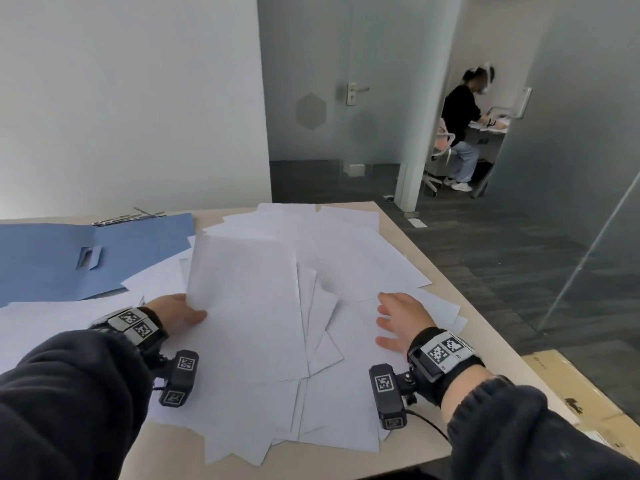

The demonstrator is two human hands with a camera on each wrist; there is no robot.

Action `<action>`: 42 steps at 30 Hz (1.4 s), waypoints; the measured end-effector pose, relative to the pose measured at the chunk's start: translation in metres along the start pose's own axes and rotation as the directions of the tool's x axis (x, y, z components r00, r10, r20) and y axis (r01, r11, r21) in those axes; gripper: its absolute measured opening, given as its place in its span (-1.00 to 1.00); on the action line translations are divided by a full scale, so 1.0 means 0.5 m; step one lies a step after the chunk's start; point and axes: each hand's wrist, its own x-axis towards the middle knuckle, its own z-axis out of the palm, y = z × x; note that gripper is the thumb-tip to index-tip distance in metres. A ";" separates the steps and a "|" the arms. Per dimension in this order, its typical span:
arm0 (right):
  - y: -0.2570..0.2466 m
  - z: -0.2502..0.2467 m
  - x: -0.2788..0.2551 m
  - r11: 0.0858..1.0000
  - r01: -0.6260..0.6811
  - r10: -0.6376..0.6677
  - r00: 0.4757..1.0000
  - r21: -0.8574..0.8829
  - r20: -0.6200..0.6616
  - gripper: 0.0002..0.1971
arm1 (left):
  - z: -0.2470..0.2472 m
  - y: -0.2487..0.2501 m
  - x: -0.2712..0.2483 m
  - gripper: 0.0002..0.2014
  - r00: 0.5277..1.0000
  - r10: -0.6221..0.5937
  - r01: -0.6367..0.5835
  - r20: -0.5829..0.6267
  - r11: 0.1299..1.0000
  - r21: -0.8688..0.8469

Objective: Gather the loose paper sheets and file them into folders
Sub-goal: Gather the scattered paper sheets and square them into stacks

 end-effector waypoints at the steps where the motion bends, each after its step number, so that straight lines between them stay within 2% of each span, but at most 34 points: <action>1: -0.003 0.006 -0.003 1.000 -0.013 0.013 1.000 -0.009 0.004 -0.79 | 0.006 -0.003 -0.010 -0.70 1.000 0.012 -0.012 0.003 1.000 0.010; 5: -0.009 0.023 -0.011 0.997 -0.048 0.049 0.998 -0.058 0.026 -0.72 | 0.030 0.006 -0.046 -0.73 0.998 0.065 -0.062 -0.025 0.993 0.099; 9: -0.014 0.038 -0.010 0.987 -0.031 0.033 0.999 -0.159 0.009 -0.77 | 0.038 0.017 -0.058 -0.42 0.998 0.066 -0.063 -0.011 0.982 0.180; 11: -0.019 0.046 -0.005 0.973 0.004 -0.006 1.000 -0.230 -0.006 -0.77 | 0.037 0.022 -0.062 -0.44 0.998 0.059 -0.055 -0.014 0.983 0.176; 13: -0.025 0.054 -0.003 0.953 0.050 -0.053 0.999 -0.298 -0.003 -0.79 | 0.040 0.023 -0.065 -0.60 0.997 0.077 -0.075 -0.008 0.983 0.165; 16: -0.029 0.062 0.004 0.952 0.047 -0.048 0.999 -0.303 0.004 -0.78 | 0.052 0.017 -0.064 -0.81 0.994 0.108 -0.106 -0.022 0.992 0.070; 19: -0.029 0.071 0.005 0.968 -0.001 0.001 1.000 -0.253 0.002 -0.71 | 0.068 0.001 -0.071 -0.83 0.992 0.116 -0.119 -0.043 0.991 -0.065; 24: -0.022 0.093 0.019 0.985 -0.064 0.070 0.997 -0.159 0.035 -0.74 | 0.091 -0.016 -0.084 -0.86 0.989 0.113 -0.125 -0.091 0.981 -0.149; 31: -0.014 0.116 0.016 0.989 -0.145 0.146 0.987 -0.013 0.067 -0.81 | 0.097 -0.049 -0.077 -0.87 0.998 0.053 -0.060 -0.028 0.929 -0.365; 33: -0.014 0.116 0.013 0.987 -0.158 0.160 0.982 -0.029 0.098 -0.73 | 0.103 -0.048 -0.082 -0.87 0.998 0.056 -0.048 0.008 0.907 -0.418; 36: 0.001 0.118 0.020 0.976 -0.144 0.168 0.975 -0.164 0.146 -0.37 | 0.109 -0.038 -0.093 -0.84 0.996 0.081 -0.051 0.046 0.887 -0.458; 37: 0.007 0.118 0.021 0.968 -0.123 0.160 0.974 -0.219 0.160 -0.32 | 0.110 -0.035 -0.097 -0.82 0.994 0.092 -0.057 0.053 0.883 -0.466; 39: 0.013 0.124 0.014 0.954 -0.039 0.102 0.975 -0.296 0.200 -0.47 | 0.112 -0.031 -0.103 -0.75 0.991 0.105 -0.053 0.083 0.878 -0.476; 42: 0.024 0.131 0.011 0.933 0.083 0.022 0.958 -0.350 0.286 -0.70 | 0.121 -0.035 -0.106 -0.81 0.984 0.119 -0.035 0.133 0.859 -0.511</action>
